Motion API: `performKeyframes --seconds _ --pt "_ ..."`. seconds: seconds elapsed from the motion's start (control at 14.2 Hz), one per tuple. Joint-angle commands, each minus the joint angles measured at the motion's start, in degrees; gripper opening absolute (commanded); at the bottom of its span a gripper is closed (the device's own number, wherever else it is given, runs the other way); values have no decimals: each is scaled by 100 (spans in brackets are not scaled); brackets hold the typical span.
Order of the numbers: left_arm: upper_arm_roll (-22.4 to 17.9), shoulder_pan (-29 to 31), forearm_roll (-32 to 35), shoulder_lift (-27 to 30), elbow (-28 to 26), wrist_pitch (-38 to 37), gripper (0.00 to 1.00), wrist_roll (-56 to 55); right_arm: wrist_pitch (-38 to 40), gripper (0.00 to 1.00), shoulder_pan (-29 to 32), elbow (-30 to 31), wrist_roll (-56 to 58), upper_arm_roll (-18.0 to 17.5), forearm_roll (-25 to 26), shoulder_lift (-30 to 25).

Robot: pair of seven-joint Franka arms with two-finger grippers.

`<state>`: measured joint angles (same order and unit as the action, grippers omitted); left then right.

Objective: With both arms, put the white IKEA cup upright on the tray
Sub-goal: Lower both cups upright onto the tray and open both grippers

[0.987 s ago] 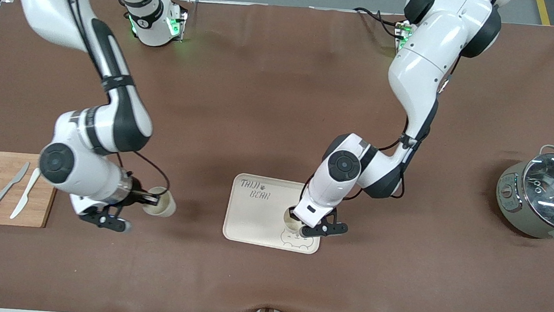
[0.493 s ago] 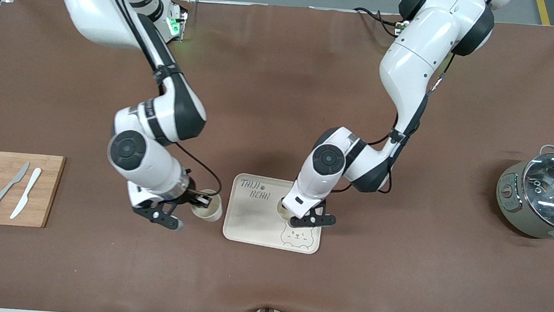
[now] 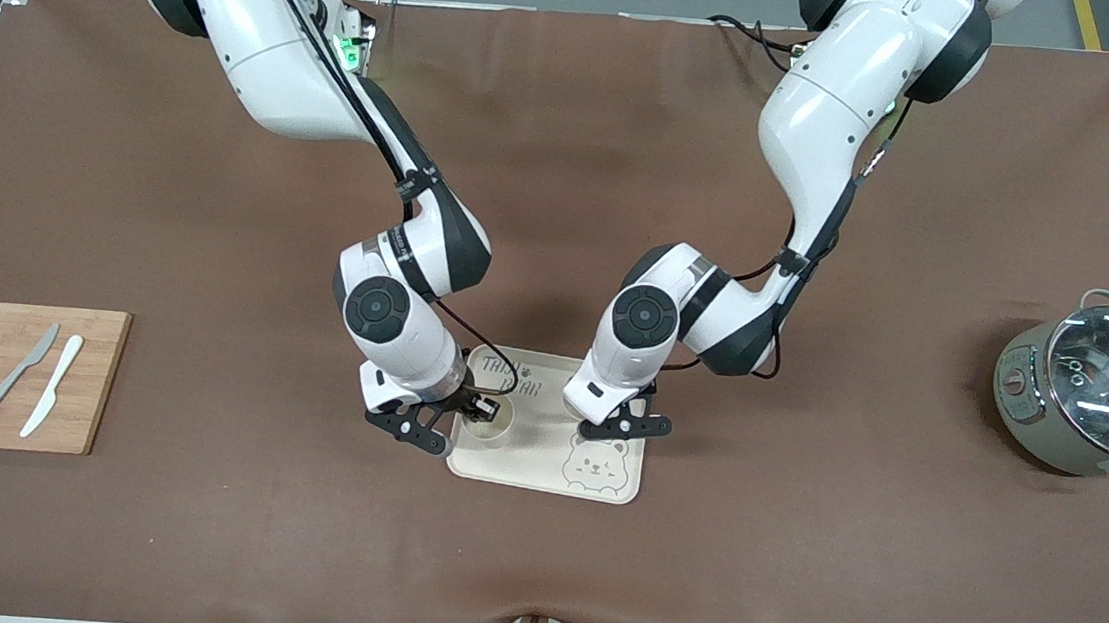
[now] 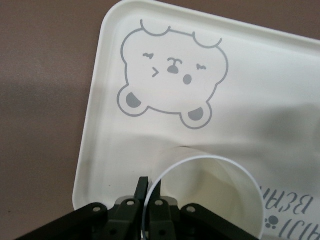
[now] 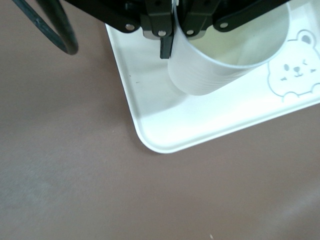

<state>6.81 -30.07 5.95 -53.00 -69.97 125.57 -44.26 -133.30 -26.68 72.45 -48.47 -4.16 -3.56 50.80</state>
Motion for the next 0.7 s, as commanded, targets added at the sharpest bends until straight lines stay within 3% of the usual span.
performKeyframes --seconds 0.0,0.21,0.28,0.35,0.63 --pt "-66 18 29 211 -377 -94 0 111 -11 0 -109 -222 -119 73 -13 141" --pt "-66 10 20 194 -351 -76 0 76 -55 0 -127 -205 -127 82 -5 211" --pt "-66 1 12 203 -351 -76 17 24 -73 0 -127 -205 -127 82 4 229" --pt "-66 27 29 203 -359 -67 99 40 -82 0 -144 -205 -127 82 39 246" --pt "-66 71 3 351 -368 -76 100 -547 -100 0 -162 -196 -127 82 75 282"
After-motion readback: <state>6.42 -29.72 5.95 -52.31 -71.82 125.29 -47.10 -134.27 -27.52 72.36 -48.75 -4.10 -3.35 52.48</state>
